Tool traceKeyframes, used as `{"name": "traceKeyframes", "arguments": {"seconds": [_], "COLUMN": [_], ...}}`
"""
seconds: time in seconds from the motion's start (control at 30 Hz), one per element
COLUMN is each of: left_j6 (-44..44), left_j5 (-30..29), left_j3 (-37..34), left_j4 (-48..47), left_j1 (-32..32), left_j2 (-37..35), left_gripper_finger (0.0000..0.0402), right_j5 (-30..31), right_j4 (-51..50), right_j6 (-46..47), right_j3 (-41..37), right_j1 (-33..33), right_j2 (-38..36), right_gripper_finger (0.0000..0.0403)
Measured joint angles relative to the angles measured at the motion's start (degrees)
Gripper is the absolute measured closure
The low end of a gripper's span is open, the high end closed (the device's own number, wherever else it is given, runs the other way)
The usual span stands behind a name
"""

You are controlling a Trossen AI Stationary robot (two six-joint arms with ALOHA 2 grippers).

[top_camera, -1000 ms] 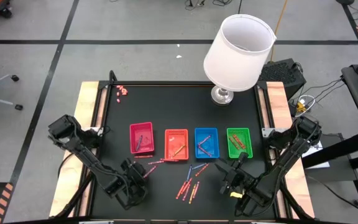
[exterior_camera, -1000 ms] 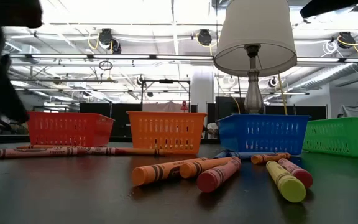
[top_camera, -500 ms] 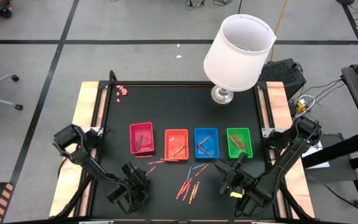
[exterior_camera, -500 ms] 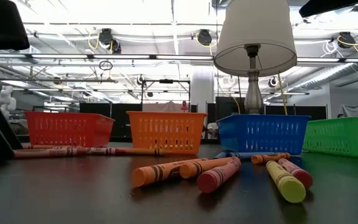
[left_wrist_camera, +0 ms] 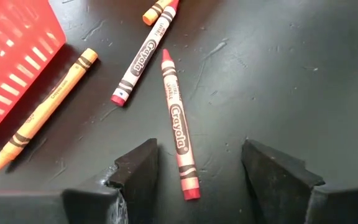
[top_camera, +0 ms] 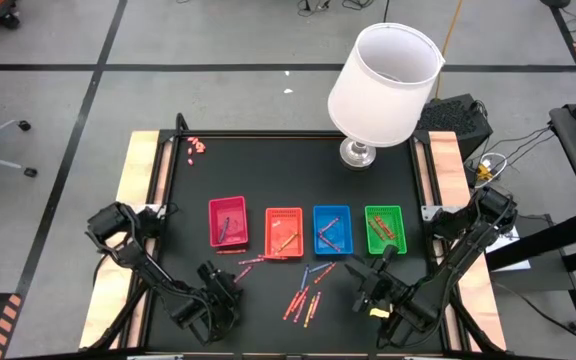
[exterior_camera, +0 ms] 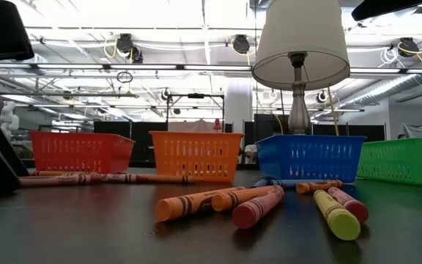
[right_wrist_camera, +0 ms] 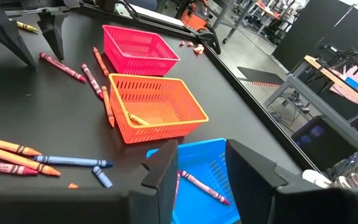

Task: Sort crayons
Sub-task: Put the red crayon into the blue bin

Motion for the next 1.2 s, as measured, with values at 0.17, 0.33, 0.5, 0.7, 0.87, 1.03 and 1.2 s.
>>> {"name": "traceKeyframes", "arguments": {"seconds": [0.17, 0.33, 0.5, 0.7, 0.87, 1.03, 1.2], "left_j6": [0.08, 1.23, 2.08, 3.22, 4.43, 9.45, 14.88], "left_j5": [0.07, 0.27, 0.26, 0.09, 0.11, 0.57, 0.25], "left_j3": [-0.05, -0.09, -0.11, -0.13, 0.62, 3.52, 7.22], "left_j4": [0.05, 0.16, -0.03, -0.14, -0.62, -1.29, -2.19], "left_j1": [0.02, 0.02, 0.07, 0.07, 0.09, 0.24, 0.54], "left_j2": [0.09, 0.15, 0.2, 0.22, 0.29, 0.51, 0.48], "left_gripper_finger": [0.0194, 0.0269, 0.0343, 0.0394, 0.0382, 0.038, 0.038], "right_j5": [0.0, 0.02, 0.02, 0.02, 0.02, 0.02, 0.04], "right_j4": [0.02, 0.42, 0.61, 0.59, 0.62, 1.71, 1.73], "right_j6": [-0.05, -0.04, -0.08, -0.45, -0.49, -0.51, -0.69], "right_j3": [0.0, 0.0, 0.0, 0.0, 0.0, 0.0, 0.0], "right_j1": [-0.02, -0.02, -0.02, -0.02, -0.02, -0.02, -0.02], "right_j2": [0.0, 0.0, 0.0, 0.0, 0.0, 0.0, 0.0], "right_gripper_finger": [0.0284, 0.0284, 0.0284, 0.0284, 0.0284, 0.0284, 0.0284]}}
